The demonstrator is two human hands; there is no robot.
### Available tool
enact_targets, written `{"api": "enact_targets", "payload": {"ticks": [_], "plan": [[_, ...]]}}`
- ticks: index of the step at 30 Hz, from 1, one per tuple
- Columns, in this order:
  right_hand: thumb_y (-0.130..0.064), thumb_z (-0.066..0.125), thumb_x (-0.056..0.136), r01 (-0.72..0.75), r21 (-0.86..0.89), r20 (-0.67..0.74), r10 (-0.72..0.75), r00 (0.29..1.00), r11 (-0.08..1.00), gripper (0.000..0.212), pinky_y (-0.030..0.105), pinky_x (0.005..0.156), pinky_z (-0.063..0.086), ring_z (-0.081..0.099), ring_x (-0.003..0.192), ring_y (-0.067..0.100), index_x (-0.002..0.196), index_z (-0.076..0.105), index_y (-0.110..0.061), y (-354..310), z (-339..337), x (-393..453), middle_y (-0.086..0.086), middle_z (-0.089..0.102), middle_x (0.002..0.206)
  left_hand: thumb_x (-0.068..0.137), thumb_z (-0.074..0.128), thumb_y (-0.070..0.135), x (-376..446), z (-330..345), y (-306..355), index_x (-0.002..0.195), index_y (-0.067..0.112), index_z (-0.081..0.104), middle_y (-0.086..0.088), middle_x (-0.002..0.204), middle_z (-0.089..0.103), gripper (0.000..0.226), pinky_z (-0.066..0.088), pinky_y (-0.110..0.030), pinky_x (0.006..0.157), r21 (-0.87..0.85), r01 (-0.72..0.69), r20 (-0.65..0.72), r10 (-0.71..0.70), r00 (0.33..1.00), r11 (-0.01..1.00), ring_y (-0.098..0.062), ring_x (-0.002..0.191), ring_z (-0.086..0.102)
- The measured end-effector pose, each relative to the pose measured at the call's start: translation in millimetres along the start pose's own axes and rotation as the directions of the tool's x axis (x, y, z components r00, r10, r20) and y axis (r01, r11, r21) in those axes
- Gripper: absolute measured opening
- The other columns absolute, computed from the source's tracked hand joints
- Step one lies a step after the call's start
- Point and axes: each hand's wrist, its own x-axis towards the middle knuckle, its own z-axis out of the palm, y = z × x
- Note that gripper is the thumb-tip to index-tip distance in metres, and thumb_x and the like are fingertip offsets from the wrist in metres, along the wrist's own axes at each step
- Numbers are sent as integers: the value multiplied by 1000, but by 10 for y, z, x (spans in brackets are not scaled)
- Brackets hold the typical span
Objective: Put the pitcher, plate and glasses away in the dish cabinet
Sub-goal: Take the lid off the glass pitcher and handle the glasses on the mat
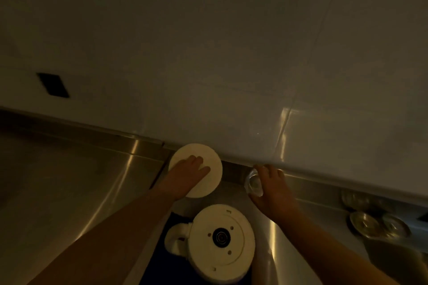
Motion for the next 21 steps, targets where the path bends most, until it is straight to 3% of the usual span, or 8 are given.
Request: {"api": "enact_targets", "payload": {"ticks": [5, 8, 15, 17, 19, 21], "plan": [[-41, 72, 76, 205, -4, -88, -205, 975, 979, 76, 32, 87, 46, 37, 125, 26, 140, 36, -22, -374, -381, -42, 7, 37, 140, 88, 55, 18, -665, -295, -69, 146, 18, 22, -19, 147, 24, 67, 37, -46, 97, 74, 100, -83, -94, 992, 992, -37, 131, 28], [-43, 70, 78, 309, 23, -72, -307, 949, 951, 77, 34, 90, 45, 30, 131, 26, 142, 31, -24, -714, -478, -59, 6, 31, 145, 90, 51, 21, -1084, -394, -57, 145, 19, 21, -18, 147, 25, 63, 37, -46, 94, 161, 162, -54, -155, 986, 974, -37, 129, 32], [-36, 69, 81, 573, 61, -7, -573, 819, 817, 73, 40, 88, 47, 35, 127, 34, 141, 37, -13, -1810, -328, -250, 14, 38, 139, 85, 59, 17, -2307, -534, -218, 142, 14, 27, -22, 144, 29, 66, 41, -49, 91, 214, 256, -9, -260, 965, 943, -39, 123, 37], [-39, 68, 81, 604, 90, 18, -607, 794, 792, 76, 39, 91, 47, 30, 130, 29, 144, 32, -17, -2177, -235, -319, 10, 34, 142, 83, 62, 24, -2719, -531, -286, 139, 19, 36, -19, 141, 38, 62, 45, -44, 90, 261, 275, -10, -283, 959, 925, -35, 120, 45], [-41, 67, 80, 633, 112, 44, -640, 767, 766, 78, 40, 92, 48, 27, 132, 26, 144, 27, -21, -2563, -141, -376, 6, 30, 144, 71, 73, 39, -3128, -561, -381, 126, 28, 55, -9, 125, 59, 59, 54, -34, 77, 306, 275, 39, -300, 953, 912, -23, 104, 61], [-42, 68, 79, 674, 121, 38, -682, 730, 728, 78, 39, 90, 49, 28, 131, 25, 144, 28, -23, -2970, -36, -419, 5, 32, 142, 70, 74, 41, -3494, -511, -527, 122, 29, 59, -8, 121, 62, 55, 55, -33, 74, 305, 336, 19, -359, 933, 891, -21, 102, 62]]}}
